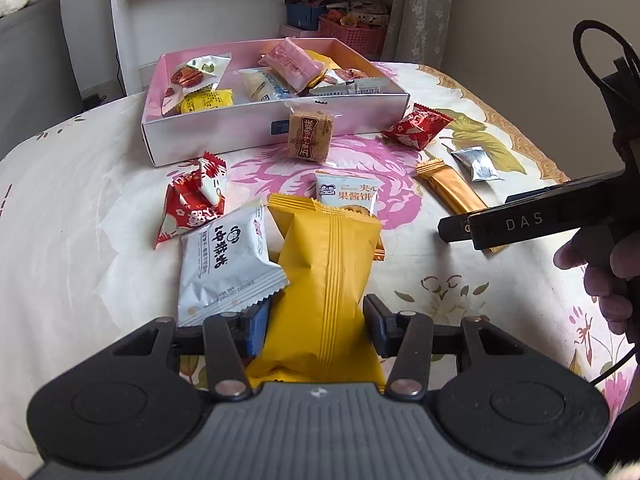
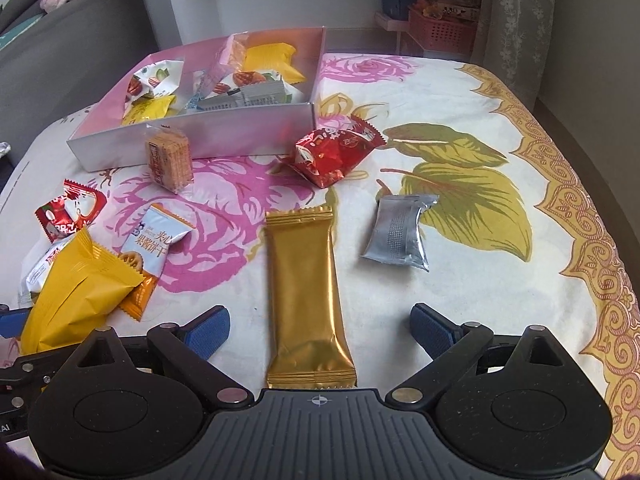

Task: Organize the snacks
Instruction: 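Grasp the yellow biscuit pack with the left tool while the right grasps the gold bar, then carry the yellow pack and gold bar into the pink box and open both tools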

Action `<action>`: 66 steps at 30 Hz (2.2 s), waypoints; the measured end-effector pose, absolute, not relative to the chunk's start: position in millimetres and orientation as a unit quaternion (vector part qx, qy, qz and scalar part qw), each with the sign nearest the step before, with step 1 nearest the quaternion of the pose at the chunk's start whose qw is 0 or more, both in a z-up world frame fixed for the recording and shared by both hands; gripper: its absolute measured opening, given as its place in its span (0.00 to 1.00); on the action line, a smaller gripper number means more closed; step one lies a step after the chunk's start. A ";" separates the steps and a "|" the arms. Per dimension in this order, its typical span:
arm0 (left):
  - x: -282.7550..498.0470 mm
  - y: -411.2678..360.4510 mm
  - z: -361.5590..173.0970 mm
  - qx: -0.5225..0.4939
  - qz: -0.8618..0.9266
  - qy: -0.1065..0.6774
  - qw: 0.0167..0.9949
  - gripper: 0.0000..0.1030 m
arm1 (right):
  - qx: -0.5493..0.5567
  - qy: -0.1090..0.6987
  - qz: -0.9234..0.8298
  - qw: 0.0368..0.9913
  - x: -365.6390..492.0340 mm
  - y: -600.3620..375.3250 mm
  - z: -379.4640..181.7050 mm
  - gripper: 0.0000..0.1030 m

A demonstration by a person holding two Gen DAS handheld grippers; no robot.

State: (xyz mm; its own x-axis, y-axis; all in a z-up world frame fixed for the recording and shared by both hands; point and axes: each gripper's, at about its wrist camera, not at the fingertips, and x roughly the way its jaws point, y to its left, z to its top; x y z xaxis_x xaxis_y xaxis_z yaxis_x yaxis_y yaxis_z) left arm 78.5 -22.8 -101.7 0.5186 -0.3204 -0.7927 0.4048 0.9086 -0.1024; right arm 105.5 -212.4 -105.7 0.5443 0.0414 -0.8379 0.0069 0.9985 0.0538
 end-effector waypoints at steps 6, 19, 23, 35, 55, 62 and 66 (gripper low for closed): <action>77.6 -23.5 -98.5 0.041 -0.215 0.440 0.871 0.40 | 0.016 0.471 0.015 0.882 105.8 -210.0 -102.4 0.77; 72.5 -26.5 -86.9 0.028 -0.235 0.430 0.871 0.38 | 0.012 0.464 0.025 0.885 105.1 -206.6 -95.5 0.27; 73.3 -25.3 -82.5 0.024 -0.235 0.428 0.872 0.38 | 0.025 0.466 0.025 0.884 105.9 -209.3 -92.7 0.27; 80.0 -20.1 -69.5 0.014 -0.223 0.420 0.880 0.38 | 0.057 0.461 0.031 0.885 106.1 -211.5 -75.8 0.27; 110.9 3.2 -43.7 -0.029 -0.172 0.407 0.897 0.38 | 0.126 0.422 0.050 0.896 128.4 -202.9 -33.0 0.27; 133.2 10.3 -37.2 -0.038 -0.146 0.403 0.903 0.38 | 0.173 0.410 0.065 0.893 149.5 -197.6 -23.6 0.27; 152.5 8.6 -34.3 -0.027 -0.132 0.400 0.907 0.38 | 0.206 0.400 0.075 0.890 167.7 -194.2 -24.8 0.27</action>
